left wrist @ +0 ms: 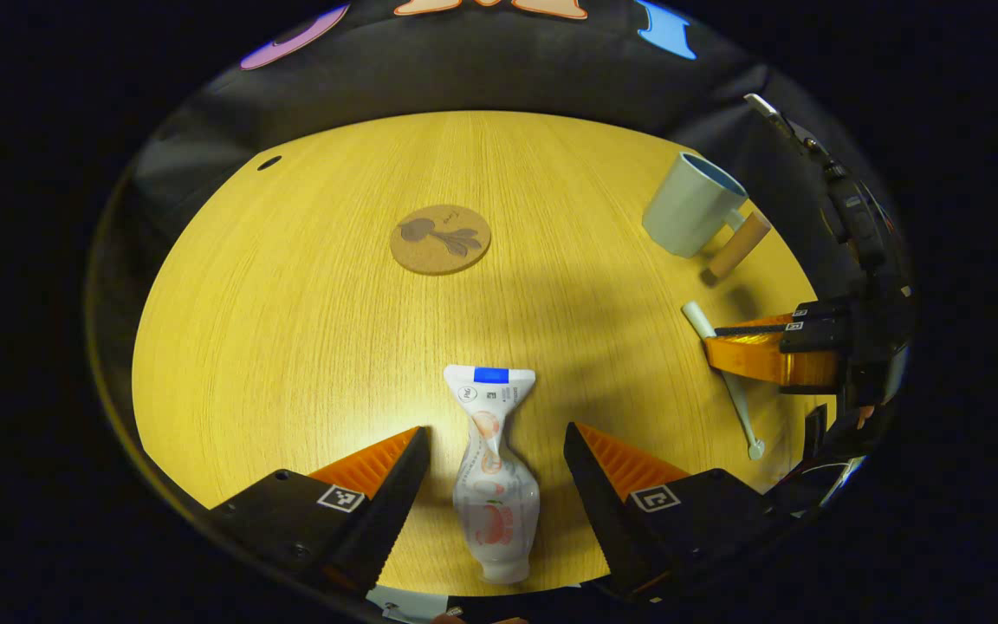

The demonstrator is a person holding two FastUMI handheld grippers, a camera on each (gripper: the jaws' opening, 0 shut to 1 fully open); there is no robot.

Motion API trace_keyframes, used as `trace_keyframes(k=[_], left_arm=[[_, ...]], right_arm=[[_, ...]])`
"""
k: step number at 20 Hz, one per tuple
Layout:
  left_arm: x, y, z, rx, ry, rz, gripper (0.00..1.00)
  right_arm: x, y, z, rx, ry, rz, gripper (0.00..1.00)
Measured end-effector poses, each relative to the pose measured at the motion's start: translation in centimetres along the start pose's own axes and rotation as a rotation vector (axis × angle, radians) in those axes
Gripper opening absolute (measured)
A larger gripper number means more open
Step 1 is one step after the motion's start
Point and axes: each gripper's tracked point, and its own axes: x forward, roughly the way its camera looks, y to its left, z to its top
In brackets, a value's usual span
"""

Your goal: Put the toothbrush and toothpaste on the desktop into the cup, then pick up the cup and place it on the coaster on the desktop.

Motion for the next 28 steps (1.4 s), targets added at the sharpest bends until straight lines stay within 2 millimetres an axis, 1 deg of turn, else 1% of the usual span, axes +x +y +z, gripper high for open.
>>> trace_keyframes(k=[1,3,5,6,7,8,9,10,11,12,13,15,16,17,20,21,22,24,25,28], left_arm=[[0.2,0.1,0.3,0.011,-0.006,0.003,0.94],[0.4,0.4,0.3,0.021,0.012,0.017,0.90],[0.5,1.2,0.2,0.040,0.039,0.048,0.80],[0.9,1.1,0.6,0.044,0.038,0.044,0.66],[1.0,1.2,0.7,0.046,0.045,0.043,0.59],[1.1,1.3,0.9,0.028,0.042,0.042,0.39],[1.0,1.5,1.1,0.012,0.040,0.039,0.32],[0.9,1.6,1.1,0.002,0.032,0.033,0.21],[0.8,1.6,1.2,-0.005,0.025,0.028,0.21],[0.7,1.5,1.2,-0.006,0.021,0.023,0.16],[0.7,1.5,1.2,-0.006,0.018,0.022,0.15],[0.7,1.5,1.2,0.002,0.017,0.024,0.15],[0.8,1.5,1.2,0.011,0.017,0.026,0.17],[0.8,1.4,1.3,0.021,0.014,0.027,0.15],[0.7,1.3,1.5,0.034,0.012,0.020,0.15],[0.5,1.3,1.6,0.033,0.011,0.018,0.17],[0.4,1.3,1.7,0.037,0.011,0.017,0.15],[0.4,1.2,1.8,0.050,0.015,0.014,0.15],[0.4,1.2,1.8,0.055,0.016,0.012,0.15],[0.5,1.2,1.9,0.057,0.021,0.006,0.15]], right_arm=[[0.0,0.0,0.0,0.000,0.000,0.001,0.14],[0.1,0.0,0.0,0.001,0.000,0.004,0.14],[0.0,0.0,0.0,0.003,0.001,0.008,0.13],[0.0,0.0,0.0,0.005,0.000,0.009,0.13],[0.1,-0.1,0.0,0.005,-0.002,0.011,0.13],[0.1,0.0,0.0,0.002,-0.005,0.015,0.13],[0.0,0.1,0.1,-0.003,-0.002,0.020,0.13],[0.0,0.1,0.1,0.003,-0.002,0.029,0.14],[0.0,0.3,-0.1,0.017,0.007,0.047,0.13],[0.1,0.3,-0.2,0.025,0.010,0.057,0.13],[0.1,0.3,0.0,0.022,0.002,0.061,0.13],[-0.3,0.6,0.5,0.018,-0.026,0.065,0.13],[-0.6,0.9,0.7,0.025,-0.035,0.076,0.13],[-0.8,1.1,0.8,0.027,-0.041,0.086,0.13],[-1.4,1.2,1.1,0.024,-0.070,0.094,0.13],[-1.7,1.1,1.3,0.031,-0.078,0.099,0.13],[-2.2,1.2,1.6,0.044,-0.094,0.106,0.13],[-3.1,1.1,2.7,0.076,-0.137,0.120,0.11],[-3.5,0.8,3.1,0.086,-0.149,0.118,0.07],[-3.4,0.0,2.6,0.081,-0.117,0.099,0.07]])
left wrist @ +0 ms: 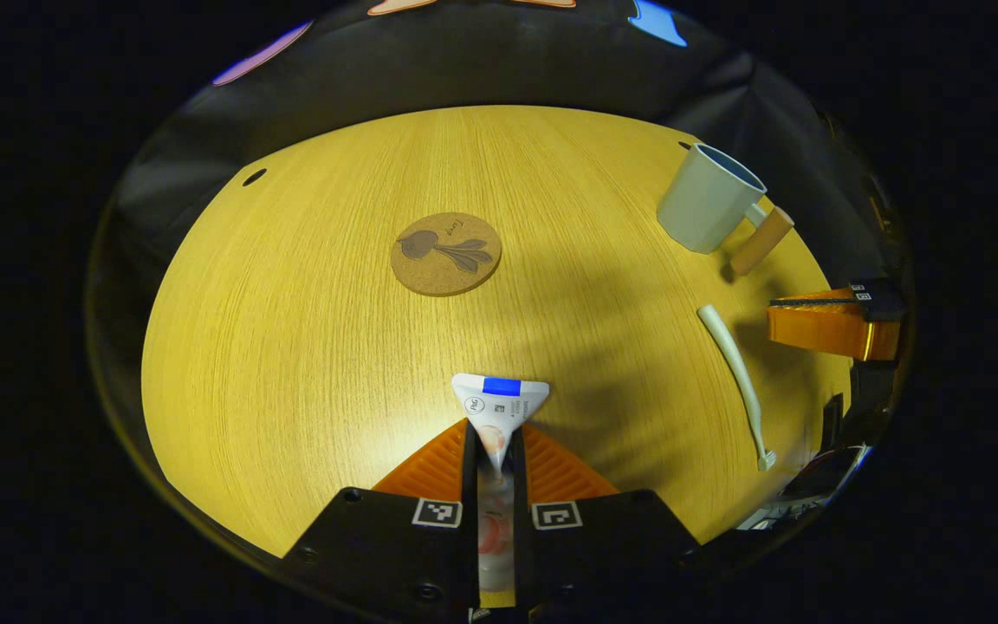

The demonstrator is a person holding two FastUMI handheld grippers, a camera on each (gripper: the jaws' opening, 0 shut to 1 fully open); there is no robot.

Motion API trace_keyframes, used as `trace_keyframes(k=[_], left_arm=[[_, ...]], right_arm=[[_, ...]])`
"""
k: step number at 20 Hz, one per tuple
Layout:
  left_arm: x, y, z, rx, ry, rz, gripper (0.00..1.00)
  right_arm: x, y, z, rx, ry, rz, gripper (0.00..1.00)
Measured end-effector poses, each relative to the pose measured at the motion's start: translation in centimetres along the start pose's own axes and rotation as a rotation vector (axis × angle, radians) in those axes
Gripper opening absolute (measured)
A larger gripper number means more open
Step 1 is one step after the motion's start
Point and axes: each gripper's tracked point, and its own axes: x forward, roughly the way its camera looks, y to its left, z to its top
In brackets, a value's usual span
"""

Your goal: Put the toothbrush and toothpaste on the desktop into the cup, then pick up the cup and place it on the coaster on the desktop.

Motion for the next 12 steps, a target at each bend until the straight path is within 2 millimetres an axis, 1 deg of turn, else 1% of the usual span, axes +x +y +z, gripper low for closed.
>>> trace_keyframes(k=[3,5,6,8,9,11,12], left_arm=[[-0.4,0.1,0.0,0.000,0.002,0.003,0.15],[-0.4,0.1,0.0,0.001,0.004,0.003,0.15],[-0.4,0.1,0.0,0.002,0.006,0.002,0.15],[-0.5,0.2,0.1,0.001,0.007,0.002,0.15],[-0.4,0.2,0.1,0.001,0.006,0.002,0.15],[-0.5,0.2,0.1,0.001,0.005,0.001,0.15],[-0.5,0.2,0.1,0.001,0.006,0.000,0.15]], right_arm=[[0.2,-0.2,-0.2,-0.020,0.002,-0.020,0.07],[0.2,-0.1,-0.1,-0.025,0.000,-0.030,0.07],[0.4,0.4,-0.3,-0.022,0.012,-0.020,0.07],[0.8,0.2,-0.7,-0.043,0.029,-0.037,0.32],[0.8,0.2,-0.8,-0.057,0.037,-0.048,0.48],[1.3,0.2,-1.1,-0.075,0.051,-0.060,0.39],[1.5,0.2,-1.3,-0.082,0.058,-0.066,0.48]])
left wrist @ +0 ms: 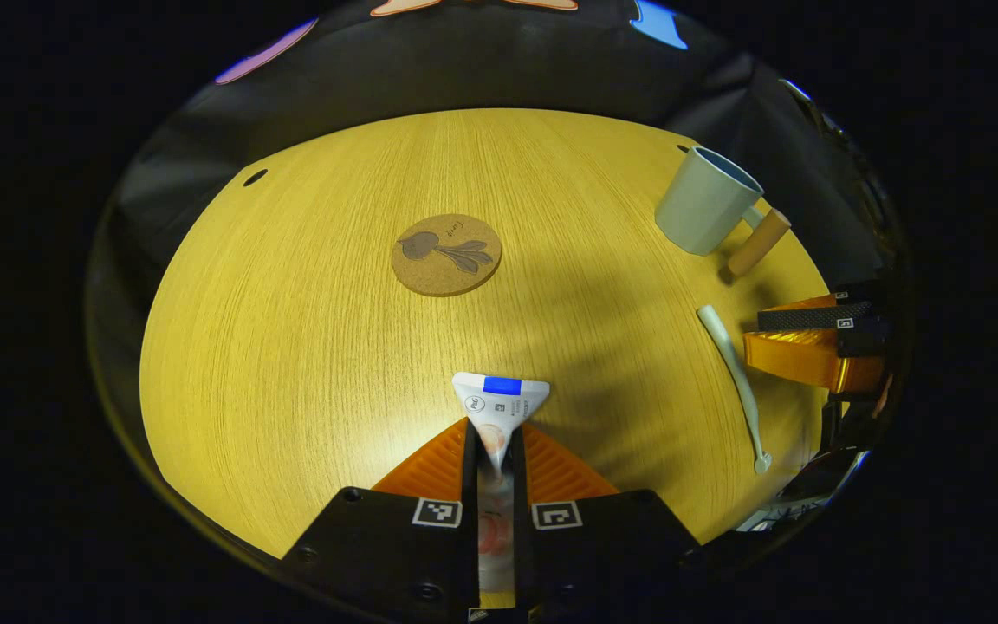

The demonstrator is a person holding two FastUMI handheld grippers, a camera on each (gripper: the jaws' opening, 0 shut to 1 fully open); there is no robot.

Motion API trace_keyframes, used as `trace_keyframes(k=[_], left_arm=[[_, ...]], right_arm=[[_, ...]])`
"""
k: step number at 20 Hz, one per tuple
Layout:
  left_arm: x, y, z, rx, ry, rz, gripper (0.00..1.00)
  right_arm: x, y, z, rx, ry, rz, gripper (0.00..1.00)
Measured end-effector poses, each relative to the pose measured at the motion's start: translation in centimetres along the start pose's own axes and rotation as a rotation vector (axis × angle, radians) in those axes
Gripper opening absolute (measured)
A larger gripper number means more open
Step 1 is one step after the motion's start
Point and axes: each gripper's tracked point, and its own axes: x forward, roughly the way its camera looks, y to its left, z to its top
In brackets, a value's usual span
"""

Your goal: Put the toothbrush and toothpaste on the desktop into the cup, then pick up the cup and place it on the coaster on the desktop.

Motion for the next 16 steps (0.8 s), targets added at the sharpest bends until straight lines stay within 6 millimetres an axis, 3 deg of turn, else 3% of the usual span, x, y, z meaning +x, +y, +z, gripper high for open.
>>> trace_keyframes(k=[8,10,11,14,15,16], left_arm=[[-0.1,0.0,0.1,-0.001,0.005,-0.005,0.15],[-0.2,0.0,0.2,0.000,0.007,-0.005,0.15],[-0.1,0.0,0.3,0.000,0.007,-0.005,0.15],[-0.2,0.0,0.2,0.001,0.010,-0.005,0.15],[-0.2,0.0,0.3,0.002,0.010,-0.005,0.14],[-0.2,0.0,0.3,0.003,0.011,-0.005,0.15]], right_arm=[[1.6,0.6,-0.9,-0.033,0.055,-0.019,0.48],[1.8,0.6,-1.2,-0.046,0.070,-0.027,0.42],[2.0,0.7,-1.0,-0.047,0.061,-0.025,0.48],[1.9,0.7,-1.1,-0.048,0.075,-0.029,0.48],[1.5,0.2,-0.9,-0.060,0.076,-0.048,0.39],[2.0,0.1,-0.9,-0.057,0.080,-0.055,0.40]])
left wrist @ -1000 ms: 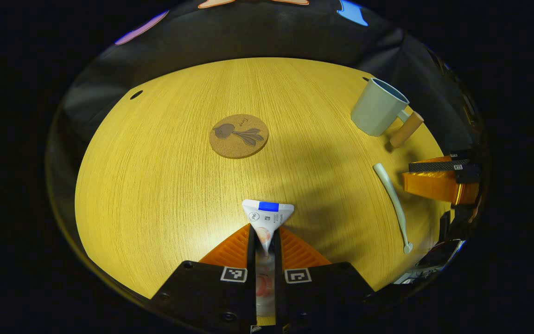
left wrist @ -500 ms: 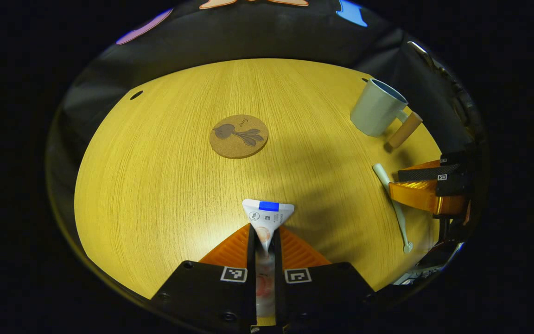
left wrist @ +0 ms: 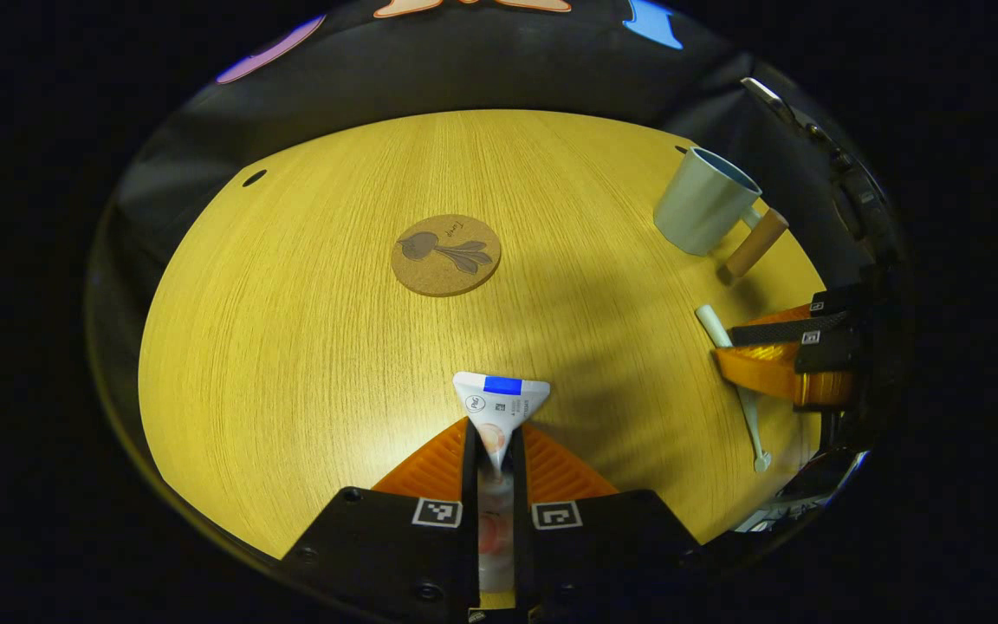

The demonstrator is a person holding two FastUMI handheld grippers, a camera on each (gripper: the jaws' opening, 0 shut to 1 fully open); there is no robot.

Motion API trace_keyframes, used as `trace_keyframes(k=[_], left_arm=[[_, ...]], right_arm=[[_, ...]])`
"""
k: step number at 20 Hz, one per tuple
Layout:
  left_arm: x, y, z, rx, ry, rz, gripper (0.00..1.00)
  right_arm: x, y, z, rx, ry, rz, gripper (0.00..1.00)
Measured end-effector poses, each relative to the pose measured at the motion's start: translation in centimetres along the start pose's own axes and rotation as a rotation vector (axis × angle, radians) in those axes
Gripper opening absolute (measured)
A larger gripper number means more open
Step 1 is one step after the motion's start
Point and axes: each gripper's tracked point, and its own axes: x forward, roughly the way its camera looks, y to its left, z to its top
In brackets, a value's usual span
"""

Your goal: Put the toothbrush and toothpaste on the desktop into the cup, then pick up the cup and place it on the coaster on the desktop.

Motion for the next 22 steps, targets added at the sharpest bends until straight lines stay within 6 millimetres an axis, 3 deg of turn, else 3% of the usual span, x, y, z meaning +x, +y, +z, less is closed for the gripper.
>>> trace_keyframes(k=[1,2,3,6,17,22], left_arm=[[0.0,0.0,0.1,0.000,0.000,0.000,0.15],[-0.1,0.0,0.1,0.001,0.000,0.001,0.15],[0.0,0.0,0.1,0.002,0.001,0.001,0.15],[-0.1,-0.1,0.1,0.003,0.001,0.002,0.15],[-0.1,0.0,0.2,0.006,0.003,0.001,0.15],[-0.1,0.0,0.1,0.010,0.005,0.000,0.15]], right_arm=[[-0.1,0.0,0.0,0.005,0.012,0.002,0.21],[-0.3,-0.2,0.1,0.000,0.011,0.005,0.21],[0.5,0.0,-0.1,0.007,0.026,0.004,0.16],[-0.1,-0.2,0.1,-0.015,0.032,0.020,0.05],[-1.7,0.4,1.5,0.064,-0.054,0.075,0.05],[-3.7,0.0,3.5,0.113,-0.150,0.097,0.05]])
